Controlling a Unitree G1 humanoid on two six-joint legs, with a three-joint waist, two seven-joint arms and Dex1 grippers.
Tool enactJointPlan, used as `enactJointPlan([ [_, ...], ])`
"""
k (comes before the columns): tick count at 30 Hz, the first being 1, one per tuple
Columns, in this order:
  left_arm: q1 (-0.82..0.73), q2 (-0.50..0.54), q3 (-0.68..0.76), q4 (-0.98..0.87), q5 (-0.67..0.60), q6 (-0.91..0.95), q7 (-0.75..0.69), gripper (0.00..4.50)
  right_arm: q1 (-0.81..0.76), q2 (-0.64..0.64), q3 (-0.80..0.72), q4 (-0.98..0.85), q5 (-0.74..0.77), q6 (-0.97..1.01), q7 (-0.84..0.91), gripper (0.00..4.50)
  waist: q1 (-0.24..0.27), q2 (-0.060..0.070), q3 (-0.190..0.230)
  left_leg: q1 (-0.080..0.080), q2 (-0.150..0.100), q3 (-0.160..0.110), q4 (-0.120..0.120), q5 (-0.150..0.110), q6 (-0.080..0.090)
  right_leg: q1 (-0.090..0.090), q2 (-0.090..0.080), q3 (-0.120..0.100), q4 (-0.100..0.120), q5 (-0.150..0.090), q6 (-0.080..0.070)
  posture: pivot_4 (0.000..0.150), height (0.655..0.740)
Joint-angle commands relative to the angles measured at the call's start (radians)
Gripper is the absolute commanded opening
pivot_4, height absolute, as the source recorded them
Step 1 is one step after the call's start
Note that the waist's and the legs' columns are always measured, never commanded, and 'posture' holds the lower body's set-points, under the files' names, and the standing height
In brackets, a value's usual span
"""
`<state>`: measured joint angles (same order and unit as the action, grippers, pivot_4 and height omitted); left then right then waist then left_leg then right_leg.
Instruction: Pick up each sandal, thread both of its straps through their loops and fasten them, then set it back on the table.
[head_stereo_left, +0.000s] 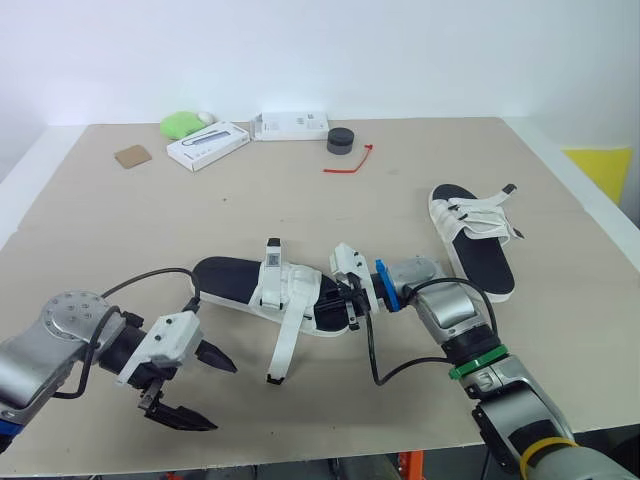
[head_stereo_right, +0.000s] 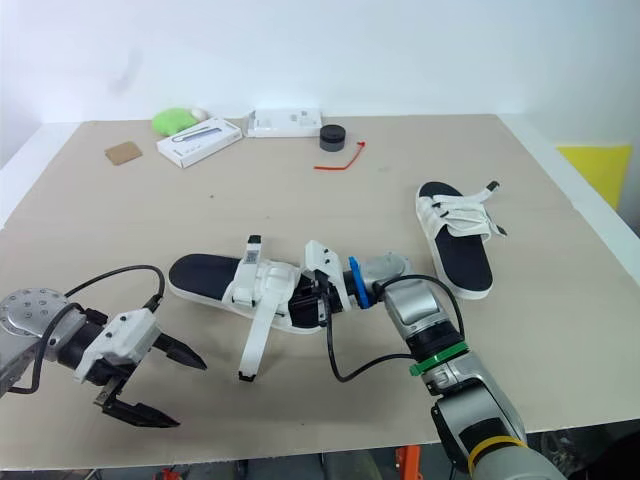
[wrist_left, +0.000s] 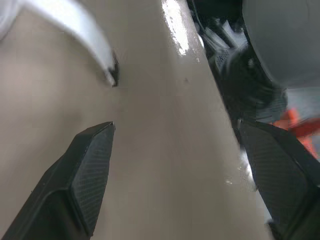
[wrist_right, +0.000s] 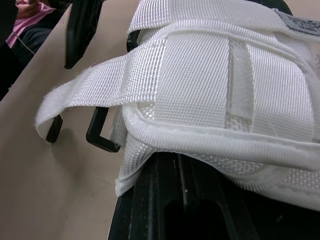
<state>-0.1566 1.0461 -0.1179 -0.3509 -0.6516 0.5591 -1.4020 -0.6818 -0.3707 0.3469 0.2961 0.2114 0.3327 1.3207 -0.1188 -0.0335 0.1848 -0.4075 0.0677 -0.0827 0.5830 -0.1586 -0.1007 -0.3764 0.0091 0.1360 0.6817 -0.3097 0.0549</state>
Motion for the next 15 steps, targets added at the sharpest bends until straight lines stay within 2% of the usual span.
enactJointPlan([
  [1, -0.094, -0.107, 0.018, -0.014, -0.183, 0.312, 0.197, 4.05, 0.033, -0.005, 0.042, 0.029, -0.037, 0.035, -0.006, 0.0, 0.003, -0.002, 0.0, 0.0, 0.0, 0.0, 0.001, 0.0, 0.0, 0.0, 0.0, 0.0, 0.0, 0.0, 0.0, 0.15, 0.74],
  [6, -0.13, -0.217, -0.015, 0.03, -0.192, 0.464, 0.332, 4.05, 0.044, -0.012, 0.04, 0.007, -0.035, 0.048, -0.006, 0.0, 0.002, -0.002, 0.0, 0.0, 0.0, 0.0, 0.0, -0.001, 0.002, 0.0, 0.002, 0.0, 0.0, 0.002, 0.004, 0.15, 0.74],
  [14, -0.152, -0.278, -0.106, 0.028, -0.165, 0.506, 0.336, 4.05, 0.053, -0.021, 0.034, -0.012, -0.033, 0.062, -0.015, 0.0, 0.012, -0.001, -0.001, 0.001, 0.0, -0.001, 0.0, -0.002, 0.002, 0.001, 0.002, 0.0, 0.0, 0.001, 0.004, 0.15, 0.74],
  [15, -0.16, -0.294, -0.114, 0.03, -0.163, 0.51, 0.347, 3.82, 0.053, -0.021, 0.033, -0.014, -0.033, 0.064, -0.018, 0.0, 0.015, -0.001, -0.001, 0.001, 0.0, -0.001, 0.0, -0.002, 0.002, 0.001, 0.002, 0.0, 0.0, 0.002, 0.004, 0.15, 0.74],
])
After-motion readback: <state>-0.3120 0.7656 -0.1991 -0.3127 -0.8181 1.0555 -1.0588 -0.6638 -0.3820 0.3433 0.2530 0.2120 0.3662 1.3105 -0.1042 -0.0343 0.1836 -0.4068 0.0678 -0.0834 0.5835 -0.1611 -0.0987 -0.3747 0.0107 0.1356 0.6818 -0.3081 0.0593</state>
